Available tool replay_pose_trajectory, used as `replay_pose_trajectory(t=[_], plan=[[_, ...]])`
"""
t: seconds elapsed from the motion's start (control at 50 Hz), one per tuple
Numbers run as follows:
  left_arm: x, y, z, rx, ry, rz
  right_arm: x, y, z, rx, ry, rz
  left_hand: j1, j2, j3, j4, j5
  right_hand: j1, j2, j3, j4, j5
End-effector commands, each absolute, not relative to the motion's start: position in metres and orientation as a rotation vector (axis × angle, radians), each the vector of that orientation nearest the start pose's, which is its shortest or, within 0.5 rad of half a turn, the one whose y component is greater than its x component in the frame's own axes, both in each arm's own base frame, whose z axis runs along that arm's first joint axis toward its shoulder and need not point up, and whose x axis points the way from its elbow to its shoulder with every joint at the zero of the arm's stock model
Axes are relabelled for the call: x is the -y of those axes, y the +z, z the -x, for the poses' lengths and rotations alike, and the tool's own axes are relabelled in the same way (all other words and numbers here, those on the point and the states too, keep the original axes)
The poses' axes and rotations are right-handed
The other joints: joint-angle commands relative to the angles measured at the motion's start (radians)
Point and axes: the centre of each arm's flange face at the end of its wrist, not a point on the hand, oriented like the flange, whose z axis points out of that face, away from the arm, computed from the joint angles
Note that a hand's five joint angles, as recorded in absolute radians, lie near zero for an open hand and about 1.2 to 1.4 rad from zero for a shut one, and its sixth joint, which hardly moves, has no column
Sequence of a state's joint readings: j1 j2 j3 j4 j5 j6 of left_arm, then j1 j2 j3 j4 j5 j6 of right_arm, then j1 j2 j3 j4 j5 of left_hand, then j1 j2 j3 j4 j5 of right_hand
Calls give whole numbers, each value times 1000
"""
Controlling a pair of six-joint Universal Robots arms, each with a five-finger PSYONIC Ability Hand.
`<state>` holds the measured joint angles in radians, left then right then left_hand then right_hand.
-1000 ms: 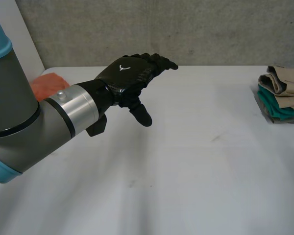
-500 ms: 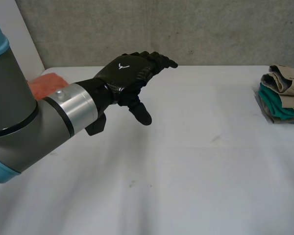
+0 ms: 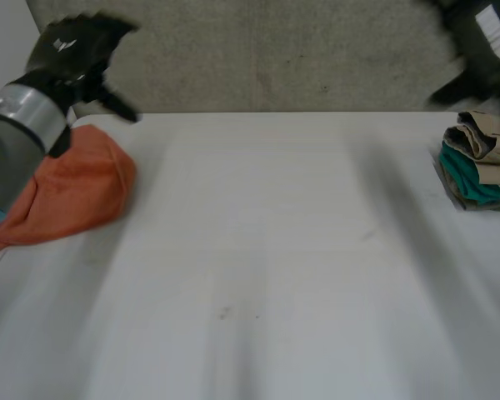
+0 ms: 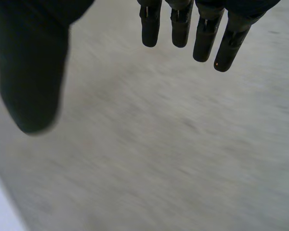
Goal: Fold the laundry.
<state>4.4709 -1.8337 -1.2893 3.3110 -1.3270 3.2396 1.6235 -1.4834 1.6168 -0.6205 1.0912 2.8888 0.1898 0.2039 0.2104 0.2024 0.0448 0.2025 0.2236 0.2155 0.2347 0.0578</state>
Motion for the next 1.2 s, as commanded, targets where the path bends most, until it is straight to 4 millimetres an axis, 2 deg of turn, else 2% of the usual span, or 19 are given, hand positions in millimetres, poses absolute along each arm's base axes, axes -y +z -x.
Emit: replay_pose_trajectory(t=[0.02,0.08,0.1,0.12,0.18,0.28,0.4,0.48,0.72,0.88,1.2], plan=[[429,226,148,-2091,-2131,-648,269,255,-248,-1503,-2250,1047,24,10,3,11,-6,-28,-49,-41,-60,-58],[445,194,132,-2092,-2012,-693,259,227,-256,-1589,-2142,1121,24,10,3,11,-6,-28,-49,-41,-60,-58],[453,172,127,-2101,-1946,-733,258,219,-256,-1616,-2115,1136,27,13,6,14,-3,-28,-49,-41,-60,-58],[456,163,125,-2105,-1919,-750,258,213,-256,-1639,-2094,1150,27,13,6,14,-3,-28,-49,-41,-60,-58],[463,140,123,-2106,-1892,-819,256,192,-256,-1719,-2017,1216,12,-2,-9,-1,-18,-28,-49,-41,-60,-58],[472,123,124,-2078,-1948,-856,256,174,-250,-1829,-1957,1281,24,10,3,11,-6,-28,-49,-41,-60,-58],[476,121,131,-2046,-2043,-879,255,170,-248,-1858,-1942,1286,44,30,24,32,15,-28,-49,-41,-60,-58],[475,116,142,-2060,-2085,-929,255,168,-248,-1866,-1934,1285,82,68,62,70,53,-28,-49,-41,-60,-58],[459,102,179,-2121,-2102,-1080,255,166,-248,-1869,-1923,1287,170,156,150,158,141,-28,-49,-41,-60,-58],[462,99,184,-2108,-2111,-1093,255,165,-248,-1872,-1922,1286,390,376,370,378,361,-28,-49,-41,-60,-58],[468,87,185,-2117,-2096,-1086,254,165,-248,-1874,-1915,1282,672,658,652,660,643,-28,-49,-41,-60,-58]])
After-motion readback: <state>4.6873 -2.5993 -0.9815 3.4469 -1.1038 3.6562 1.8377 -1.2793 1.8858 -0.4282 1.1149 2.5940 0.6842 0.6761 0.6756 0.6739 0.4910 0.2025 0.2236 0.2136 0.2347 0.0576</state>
